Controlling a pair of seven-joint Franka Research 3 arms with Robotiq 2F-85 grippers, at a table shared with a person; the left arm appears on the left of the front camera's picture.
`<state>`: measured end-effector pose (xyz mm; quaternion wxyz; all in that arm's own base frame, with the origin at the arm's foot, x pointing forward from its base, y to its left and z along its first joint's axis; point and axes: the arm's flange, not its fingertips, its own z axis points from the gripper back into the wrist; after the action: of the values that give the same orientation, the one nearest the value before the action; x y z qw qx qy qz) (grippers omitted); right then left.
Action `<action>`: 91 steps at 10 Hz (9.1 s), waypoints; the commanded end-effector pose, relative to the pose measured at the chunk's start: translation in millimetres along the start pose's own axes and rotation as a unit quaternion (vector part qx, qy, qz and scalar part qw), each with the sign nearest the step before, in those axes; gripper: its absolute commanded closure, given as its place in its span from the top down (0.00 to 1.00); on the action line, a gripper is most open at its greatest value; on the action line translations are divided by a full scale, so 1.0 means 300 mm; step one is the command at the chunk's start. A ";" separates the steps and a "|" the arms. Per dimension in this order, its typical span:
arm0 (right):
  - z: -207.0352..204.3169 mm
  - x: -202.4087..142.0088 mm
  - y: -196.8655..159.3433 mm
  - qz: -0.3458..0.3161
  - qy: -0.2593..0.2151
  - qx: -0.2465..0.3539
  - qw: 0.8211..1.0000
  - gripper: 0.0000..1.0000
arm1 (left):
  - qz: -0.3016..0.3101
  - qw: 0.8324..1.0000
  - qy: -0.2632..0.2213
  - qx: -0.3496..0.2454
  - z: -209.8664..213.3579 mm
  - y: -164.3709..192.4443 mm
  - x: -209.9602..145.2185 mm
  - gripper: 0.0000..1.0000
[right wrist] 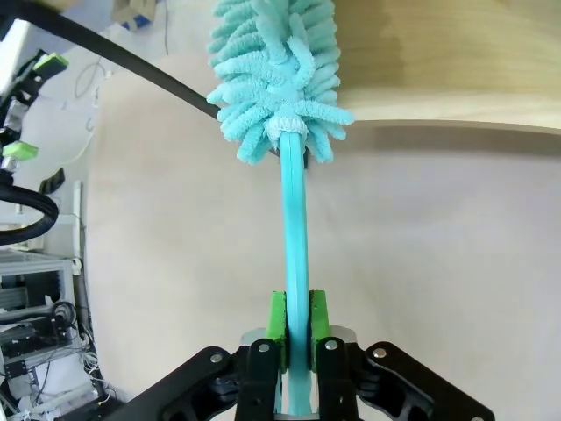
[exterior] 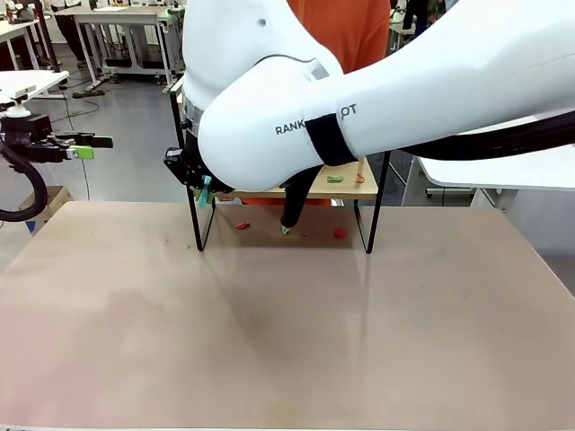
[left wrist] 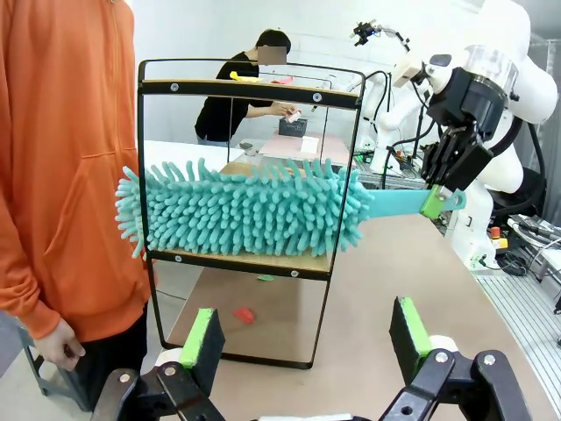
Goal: Clean the shelf.
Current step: Clean the specific section of the Shelf indicated by the human with the Duster.
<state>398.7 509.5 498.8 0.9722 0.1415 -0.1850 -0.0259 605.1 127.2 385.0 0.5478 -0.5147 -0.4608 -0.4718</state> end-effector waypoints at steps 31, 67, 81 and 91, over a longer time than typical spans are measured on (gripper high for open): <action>0.236 0.108 -0.836 -0.119 0.058 -0.109 0.985 0.13 | -0.009 1.000 0.004 -0.002 0.003 -0.005 0.000 1.00; 0.862 -0.279 -1.532 0.350 0.329 0.028 0.877 0.13 | -0.009 1.000 0.004 -0.002 0.003 -0.005 0.000 1.00; 0.862 -0.279 -1.532 0.350 0.329 0.028 0.877 0.13 | -0.009 1.000 0.004 -0.002 0.003 -0.005 0.000 1.00; 0.447 -0.150 -1.005 0.174 0.222 0.042 0.959 0.13 | -0.009 1.000 0.004 -0.002 0.003 -0.005 0.000 1.00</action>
<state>301.7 169.0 523.4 0.9666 0.1422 0.0253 0.2119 605.3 127.2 384.7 0.5478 -0.5148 -0.4608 -0.4718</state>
